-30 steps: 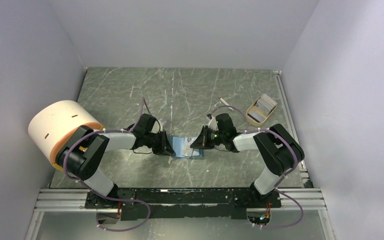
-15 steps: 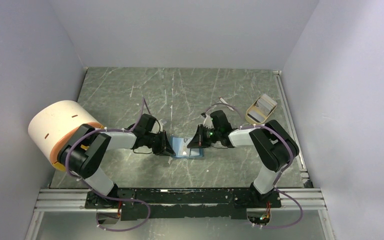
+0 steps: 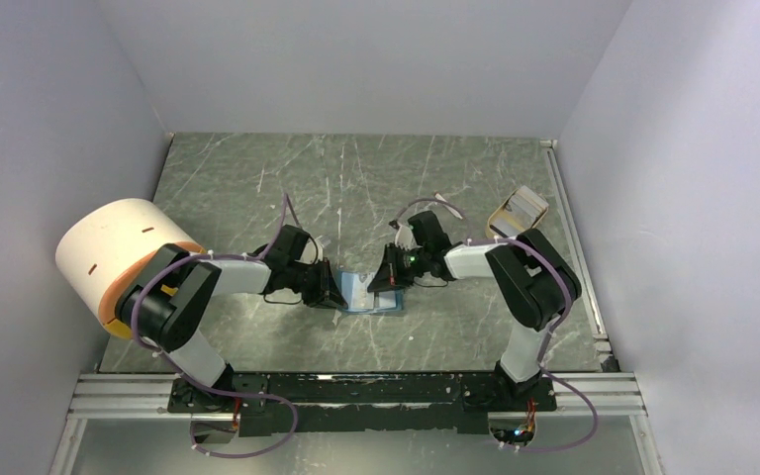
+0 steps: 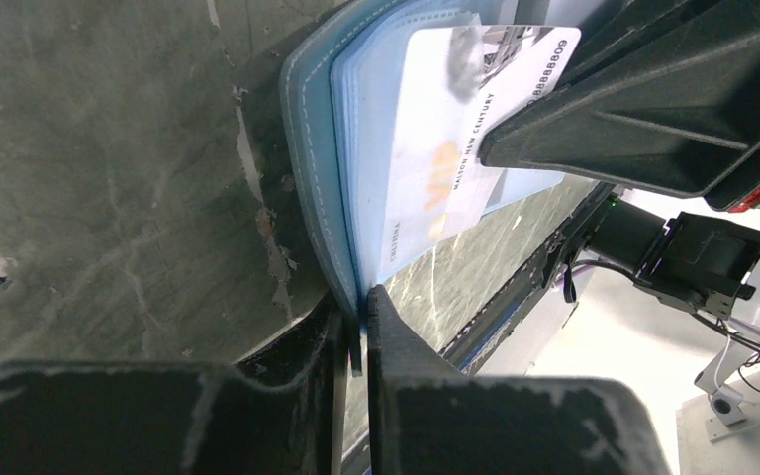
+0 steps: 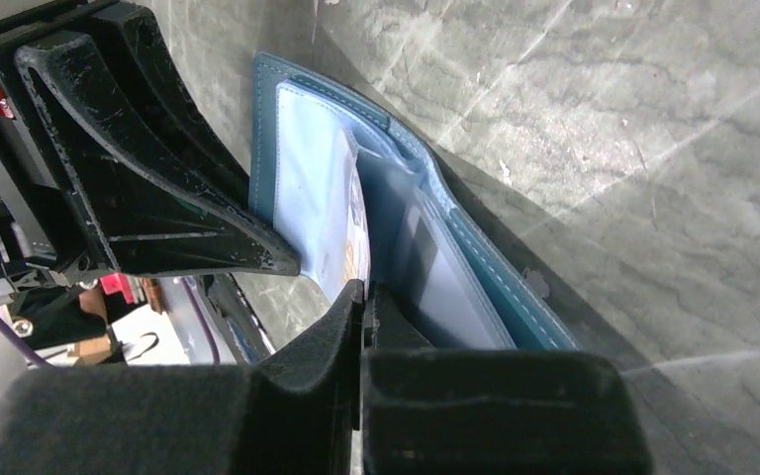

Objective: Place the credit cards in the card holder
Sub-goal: Insert the credit card into the card holder.

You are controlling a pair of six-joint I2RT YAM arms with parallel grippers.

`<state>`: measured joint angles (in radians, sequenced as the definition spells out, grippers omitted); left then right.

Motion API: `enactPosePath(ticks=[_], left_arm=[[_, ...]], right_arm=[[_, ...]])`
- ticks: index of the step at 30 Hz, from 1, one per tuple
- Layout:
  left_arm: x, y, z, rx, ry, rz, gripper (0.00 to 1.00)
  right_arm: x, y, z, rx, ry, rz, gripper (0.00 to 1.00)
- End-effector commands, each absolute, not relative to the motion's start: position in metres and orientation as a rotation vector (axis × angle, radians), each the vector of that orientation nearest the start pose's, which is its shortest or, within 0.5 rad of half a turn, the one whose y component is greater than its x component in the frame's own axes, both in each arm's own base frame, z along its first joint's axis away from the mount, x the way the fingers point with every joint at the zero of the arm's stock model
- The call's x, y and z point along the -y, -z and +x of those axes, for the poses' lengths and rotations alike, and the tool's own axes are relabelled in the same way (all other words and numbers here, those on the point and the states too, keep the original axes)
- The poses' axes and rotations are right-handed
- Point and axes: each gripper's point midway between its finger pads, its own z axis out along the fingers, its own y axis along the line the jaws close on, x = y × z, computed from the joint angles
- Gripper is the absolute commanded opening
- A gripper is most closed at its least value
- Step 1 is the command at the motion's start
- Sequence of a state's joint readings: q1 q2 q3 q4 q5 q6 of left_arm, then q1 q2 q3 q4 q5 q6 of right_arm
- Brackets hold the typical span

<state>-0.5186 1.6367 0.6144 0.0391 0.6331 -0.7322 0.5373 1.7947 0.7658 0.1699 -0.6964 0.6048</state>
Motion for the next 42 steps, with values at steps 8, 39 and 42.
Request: enactPosePath(ticks=[8,39,42], left_arm=[[0.276,-0.042,0.205,-2.69,1.371,0.071,0.23],[0.28,-0.05,0.196,-2.613,1.493,0.059,0.25],[0.28,-0.051,0.196,-2.607,1.499,0.057,0.25]], right_arm=[[-0.273,-0.017,0.251,-2.661,-1.008,-0.248,0.31],[-0.309,-0.047,0.238,-2.506,-1.294,-0.044,0.39],[-0.313,-0.049,0.236,-2.497,-1.326,-0.042,0.38]])
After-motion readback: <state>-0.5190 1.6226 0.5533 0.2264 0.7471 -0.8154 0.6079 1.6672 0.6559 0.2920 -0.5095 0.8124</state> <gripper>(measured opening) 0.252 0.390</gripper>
